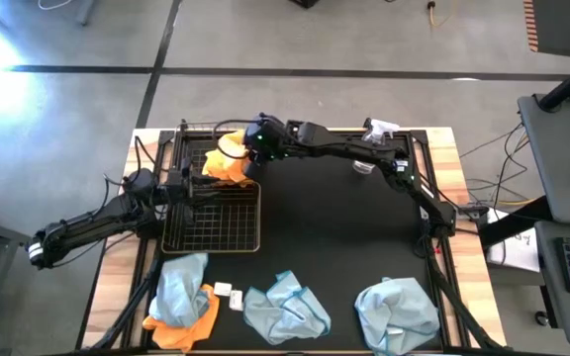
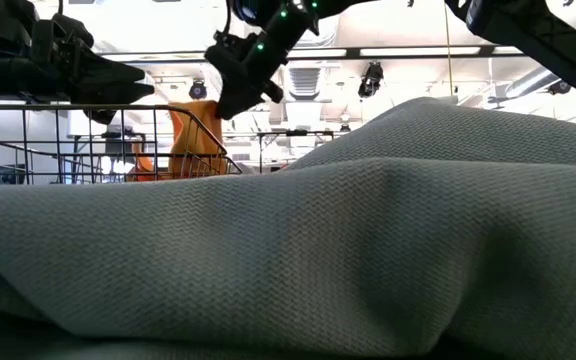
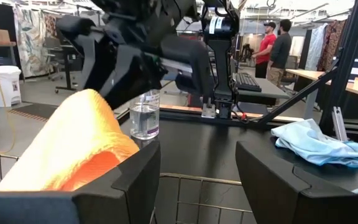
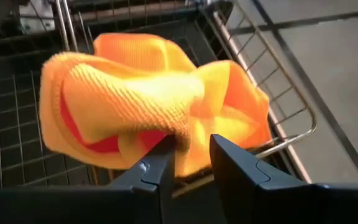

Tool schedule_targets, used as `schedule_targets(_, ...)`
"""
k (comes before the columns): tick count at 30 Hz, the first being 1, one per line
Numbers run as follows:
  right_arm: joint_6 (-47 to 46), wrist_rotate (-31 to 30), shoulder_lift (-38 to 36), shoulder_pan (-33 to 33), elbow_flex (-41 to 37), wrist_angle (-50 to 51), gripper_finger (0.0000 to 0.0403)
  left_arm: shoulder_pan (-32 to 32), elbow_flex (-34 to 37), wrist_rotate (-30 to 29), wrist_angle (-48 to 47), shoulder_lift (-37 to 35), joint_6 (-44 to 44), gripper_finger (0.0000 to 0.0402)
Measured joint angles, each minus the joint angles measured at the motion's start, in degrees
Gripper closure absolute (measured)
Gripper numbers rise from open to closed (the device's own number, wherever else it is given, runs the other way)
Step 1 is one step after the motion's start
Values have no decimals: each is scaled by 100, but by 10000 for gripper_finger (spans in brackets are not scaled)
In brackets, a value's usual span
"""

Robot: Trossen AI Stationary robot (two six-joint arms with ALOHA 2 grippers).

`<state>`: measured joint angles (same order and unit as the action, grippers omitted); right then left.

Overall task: Sort microfiber towel by color & place in baskets
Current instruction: Put the right orange microfiber towel into the top wire basket, then put the right blue microfiber towel into the bottom wire basket

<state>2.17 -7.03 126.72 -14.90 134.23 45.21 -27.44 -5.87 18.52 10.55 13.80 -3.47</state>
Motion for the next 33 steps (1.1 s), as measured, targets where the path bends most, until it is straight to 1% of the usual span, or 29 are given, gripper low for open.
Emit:
schedule_targets(2,0,83,2,0,-52,-3,312,1,0,0,0,-1,-2,208)
schedule_targets(4,-69,408,7,-2,-96,0,312,0,0,0,0,-2,-2,208)
schedule_targets(7,-264,1267,7,-1,-140,41,308,2,0,0,0,0,-2,208)
schedule_targets(10,-261,2176,7,2,-176,94,304,1,0,0,-5,0,0,208)
schedule_targets(12,-258,2501,9,7,-192,87,303,0,0,0,-5,0,0,208)
schedule_targets(16,-295,2491,17,2,-194,-269,307,1,0,0,-6,-2,0,208)
schedule_targets(23,-499,2480,17,-13,-193,-1682,319,0,0,0,-7,-2,0,208)
schedule_targets(26,-518,2495,15,-13,-188,-2131,321,2,0,0,-9,-1,0,208)
schedule_targets(30,-543,2498,15,-13,-188,-2161,317,0,0,0,-49,-1,0,208)
schedule_targets(33,-854,2544,15,-13,-182,-1730,314,0,0,0,-51,-2,0,208)
